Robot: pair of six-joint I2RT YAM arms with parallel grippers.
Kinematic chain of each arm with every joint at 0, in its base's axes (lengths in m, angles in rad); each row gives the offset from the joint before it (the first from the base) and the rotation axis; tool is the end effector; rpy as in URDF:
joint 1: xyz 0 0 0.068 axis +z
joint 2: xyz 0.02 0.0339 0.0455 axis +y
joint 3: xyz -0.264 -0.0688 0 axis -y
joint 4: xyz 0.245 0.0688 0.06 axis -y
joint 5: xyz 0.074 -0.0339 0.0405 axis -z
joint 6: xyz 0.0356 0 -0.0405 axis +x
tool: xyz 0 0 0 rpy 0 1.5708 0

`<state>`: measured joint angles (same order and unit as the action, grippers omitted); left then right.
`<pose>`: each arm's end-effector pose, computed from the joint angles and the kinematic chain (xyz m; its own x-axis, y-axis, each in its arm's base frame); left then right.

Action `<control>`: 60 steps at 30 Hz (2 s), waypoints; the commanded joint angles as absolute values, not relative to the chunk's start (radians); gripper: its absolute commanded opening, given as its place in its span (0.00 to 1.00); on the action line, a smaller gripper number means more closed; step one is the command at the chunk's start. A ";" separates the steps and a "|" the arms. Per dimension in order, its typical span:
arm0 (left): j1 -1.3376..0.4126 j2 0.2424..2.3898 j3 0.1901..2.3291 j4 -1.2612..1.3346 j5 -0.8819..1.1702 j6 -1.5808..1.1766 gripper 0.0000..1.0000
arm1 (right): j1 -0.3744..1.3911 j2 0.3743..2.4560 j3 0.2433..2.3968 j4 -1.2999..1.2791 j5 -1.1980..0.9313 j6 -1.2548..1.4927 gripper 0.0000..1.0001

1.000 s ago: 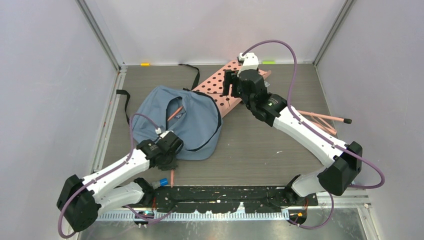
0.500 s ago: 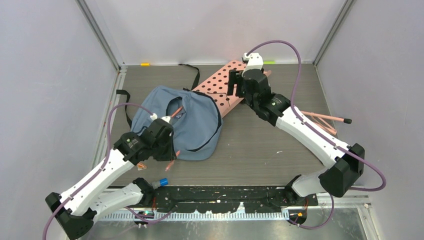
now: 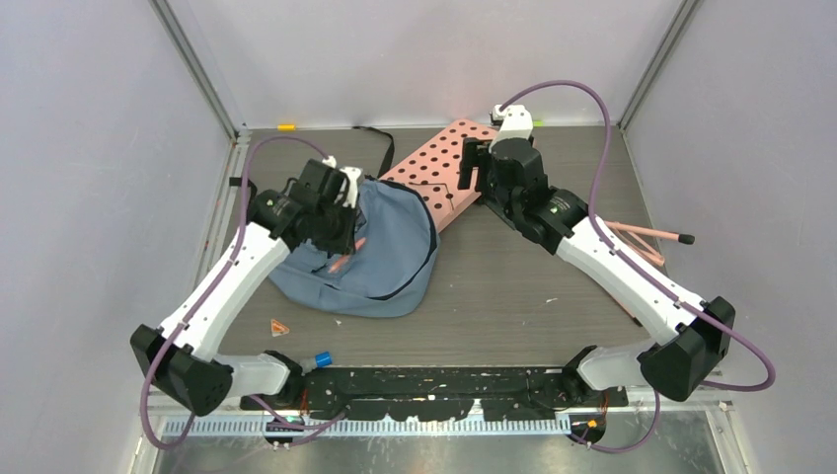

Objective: Pack the student bag
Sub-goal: Place the stationery in the student bag.

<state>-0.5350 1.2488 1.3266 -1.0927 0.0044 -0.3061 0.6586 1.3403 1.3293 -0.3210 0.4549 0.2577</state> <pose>0.2011 -0.1194 0.3497 -0.8510 0.1541 -0.5020 0.2678 0.9496 -0.1626 0.2512 0.1746 0.3933 -0.3056 0.0530 -0.9507 -0.1483 0.9836 0.1025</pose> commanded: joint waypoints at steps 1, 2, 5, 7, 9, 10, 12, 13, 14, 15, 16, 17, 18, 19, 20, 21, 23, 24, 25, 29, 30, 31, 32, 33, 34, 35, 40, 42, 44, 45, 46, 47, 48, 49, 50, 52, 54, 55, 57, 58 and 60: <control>-0.443 1.283 1.440 -0.997 0.065 -0.186 0.00 | 0.653 1.277 1.311 -0.305 0.500 0.261 0.80; -0.425 1.302 1.457 -0.977 0.068 -0.176 0.00 | 0.652 1.275 1.305 -0.305 0.501 0.262 0.80; -0.378 1.347 1.486 -0.897 0.082 -0.157 0.00 | 0.651 1.268 1.300 -0.306 0.503 0.264 0.80; -0.348 1.394 1.505 -0.871 0.099 -0.152 0.00 | 0.650 1.269 1.302 -0.307 0.504 0.264 0.80; -0.332 1.457 1.548 -0.894 0.094 -0.145 0.00 | 0.650 1.270 1.309 -0.313 0.505 0.263 0.80; -0.329 1.484 1.570 -0.911 0.087 -0.142 0.00 | 0.650 1.271 1.314 -0.315 0.507 0.262 0.80; -0.328 1.526 1.602 -0.935 0.059 -0.141 0.00 | 0.649 1.269 1.314 -0.318 0.512 0.256 0.80; -0.328 1.537 1.607 -0.939 0.049 -0.144 0.00 | 0.649 1.266 1.313 -0.318 0.517 0.254 0.80; -0.328 1.544 1.607 -0.940 0.038 -0.149 0.00 | 0.648 1.265 1.310 -0.319 0.519 0.254 0.80; -0.328 1.547 1.605 -0.943 0.024 -0.156 0.00 | 0.648 1.265 1.308 -0.320 0.520 0.254 0.80; -0.328 1.544 1.599 -0.943 0.013 -0.162 0.00 | 0.646 1.264 1.307 -0.321 0.522 0.254 0.80; -0.328 1.540 1.590 -0.942 0.008 -0.169 0.00 | 0.646 1.266 1.306 -0.323 0.523 0.255 0.80; -0.328 1.536 1.578 -0.943 -0.006 -0.176 0.00 | 0.645 1.266 1.304 -0.322 0.524 0.255 0.80; -0.328 1.530 1.565 -0.943 -0.024 -0.182 0.00 | 0.645 1.266 1.304 -0.322 0.524 0.256 0.80; -0.328 1.525 1.545 -0.940 -0.028 -0.187 0.00 | 0.645 1.269 1.303 -0.323 0.523 0.257 0.80; -0.328 1.519 1.527 -0.933 -0.029 -0.190 0.00 | 0.644 1.270 1.304 -0.323 0.522 0.257 0.80; -0.328 1.511 1.492 -0.914 -0.029 -0.197 0.00 | 0.642 1.277 1.309 -0.322 0.518 0.254 0.80; -0.328 1.510 1.479 -0.905 -0.040 -0.202 0.00 | 0.641 1.283 1.314 -0.322 0.516 0.252 0.80; -0.328 1.512 1.476 -0.906 -0.055 -0.209 0.00 | 0.641 1.286 1.316 -0.323 0.514 0.250 0.80; -0.328 1.515 1.466 -0.895 -0.090 -0.225 0.00 | 0.640 1.293 1.331 -0.323 0.509 0.242 0.80; -0.328 1.511 1.454 -0.869 -0.076 -0.223 0.00 | 0.640 1.294 1.330 -0.323 0.509 0.241 0.80; -0.328 1.506 1.435 -0.833 -0.063 -0.222 0.00 | 0.640 1.294 1.330 -0.323 0.509 0.241 0.80; -0.328 1.502 1.418 -0.799 -0.057 -0.225 0.00 | 0.639 1.296 1.328 -0.322 0.507 0.241 0.80; -0.328 1.501 1.402 -0.761 -0.053 -0.228 0.00 | 0.638 1.297 1.327 -0.322 0.506 0.242 0.80; -0.328 1.499 1.386 -0.724 -0.052 -0.229 0.00 | 0.638 1.296 1.327 -0.323 0.503 0.242 0.80; -0.328 1.500 1.369 -0.676 -0.056 -0.232 0.00 | 0.638 1.296 1.325 -0.323 0.502 0.244 0.80; -0.328 1.529 1.331 -0.566 -0.148 -0.253 0.00 | 0.638 1.279 1.318 -0.322 0.506 0.251 0.80; -0.328 1.536 1.325 -0.531 -0.189 -0.250 0.00 | 0.638 1.269 1.311 -0.323 0.510 0.252 0.80; -0.328 1.541 1.316 -0.495 -0.203 -0.242 0.00 | 0.638 1.259 1.306 -0.327 0.515 0.251 0.80; -0.328 1.542 1.309 -0.476 -0.205 -0.230 0.00 | 0.638 1.254 1.302 -0.328 0.518 0.251 0.80; -0.328 1.544 1.299 -0.457 -0.206 -0.221 0.00 | 0.638 1.251 1.300 -0.331 0.520 0.252 0.80; -0.328 1.549 1.292 -0.445 -0.202 -0.211 0.00 | 0.637 1.247 1.296 -0.333 0.522 0.253 0.80; -0.328 1.553 1.289 -0.442 -0.192 -0.201 0.00 | 0.636 1.247 1.294 -0.336 0.523 0.254 0.80; -0.328 1.558 1.287 -0.448 -0.188 -0.192 0.00 | 0.637 1.242 1.291 -0.337 0.524 0.256 0.80; -0.328 1.563 1.287 -0.456 -0.188 -0.187 0.00 | 0.637 1.241 1.290 -0.340 0.524 0.260 0.80; -0.328 1.565 1.278 -0.469 -0.198 -0.176 0.00 | 0.637 1.236 1.285 -0.339 0.527 0.264 0.80; -0.328 1.559 1.264 -0.469 -0.204 -0.169 0.00 | 0.637 1.234 1.283 -0.339 0.529 0.266 0.80; -0.328 1.553 1.259 -0.469 -0.201 -0.168 0.01 | 0.637 1.234 1.283 -0.339 0.526 0.267 0.80; -0.328 1.543 1.254 -0.472 -0.186 -0.169 0.10 | 0.637 1.236 1.285 -0.340 0.524 0.268 0.80; -0.328 1.537 1.252 -0.474 -0.174 -0.169 0.18 | 0.636 1.239 1.286 -0.340 0.524 0.268 0.80; -0.328 1.519 1.249 -0.480 -0.156 -0.170 0.31 | 0.637 1.241 1.289 -0.340 0.522 0.268 0.80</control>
